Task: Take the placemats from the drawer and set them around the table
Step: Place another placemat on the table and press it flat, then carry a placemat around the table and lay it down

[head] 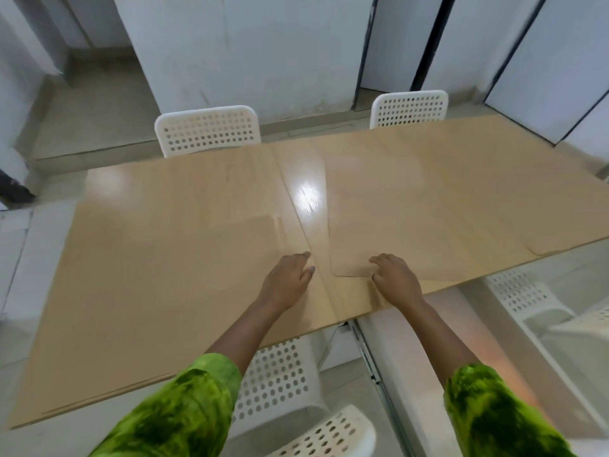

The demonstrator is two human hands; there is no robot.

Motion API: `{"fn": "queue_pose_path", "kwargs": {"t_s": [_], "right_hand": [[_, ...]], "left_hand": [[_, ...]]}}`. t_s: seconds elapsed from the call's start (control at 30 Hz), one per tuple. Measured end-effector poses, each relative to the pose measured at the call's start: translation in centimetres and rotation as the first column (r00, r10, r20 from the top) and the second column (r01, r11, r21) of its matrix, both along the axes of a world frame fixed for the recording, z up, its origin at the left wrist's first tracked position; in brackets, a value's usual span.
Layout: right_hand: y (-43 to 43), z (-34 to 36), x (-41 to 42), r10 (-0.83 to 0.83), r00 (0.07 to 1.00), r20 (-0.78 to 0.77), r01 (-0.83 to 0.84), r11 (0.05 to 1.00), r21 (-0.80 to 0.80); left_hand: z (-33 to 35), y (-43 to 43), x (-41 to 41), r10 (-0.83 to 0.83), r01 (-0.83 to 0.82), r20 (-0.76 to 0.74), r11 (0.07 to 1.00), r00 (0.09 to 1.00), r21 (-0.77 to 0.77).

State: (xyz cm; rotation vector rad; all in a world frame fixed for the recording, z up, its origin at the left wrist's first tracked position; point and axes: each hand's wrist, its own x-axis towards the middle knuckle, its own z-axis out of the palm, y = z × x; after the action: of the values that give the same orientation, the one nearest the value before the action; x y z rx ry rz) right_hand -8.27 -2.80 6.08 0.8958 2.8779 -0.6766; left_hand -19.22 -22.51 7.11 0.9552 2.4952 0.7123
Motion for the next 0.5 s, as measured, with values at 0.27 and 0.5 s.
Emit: {"fn": "queue_pose_path", "kwargs": {"t_s": [0.27, 0.5], "right_hand": [[4.3, -0.9, 0.0, 0.16, 0.986, 0.051, -0.162, 0.986, 0.037], [3.8, -0.7, -0.5, 0.235, 0.966, 0.109, -0.252, 0.952, 0.175]], "left_hand": [[-0.7, 9.6, 2.2, 0.45, -0.67, 0.704, 0.741, 0.549, 0.049], [-0.2, 10.8, 1.1, 0.434, -0.88, 0.879, 0.474, 0.201, -0.033]]}}
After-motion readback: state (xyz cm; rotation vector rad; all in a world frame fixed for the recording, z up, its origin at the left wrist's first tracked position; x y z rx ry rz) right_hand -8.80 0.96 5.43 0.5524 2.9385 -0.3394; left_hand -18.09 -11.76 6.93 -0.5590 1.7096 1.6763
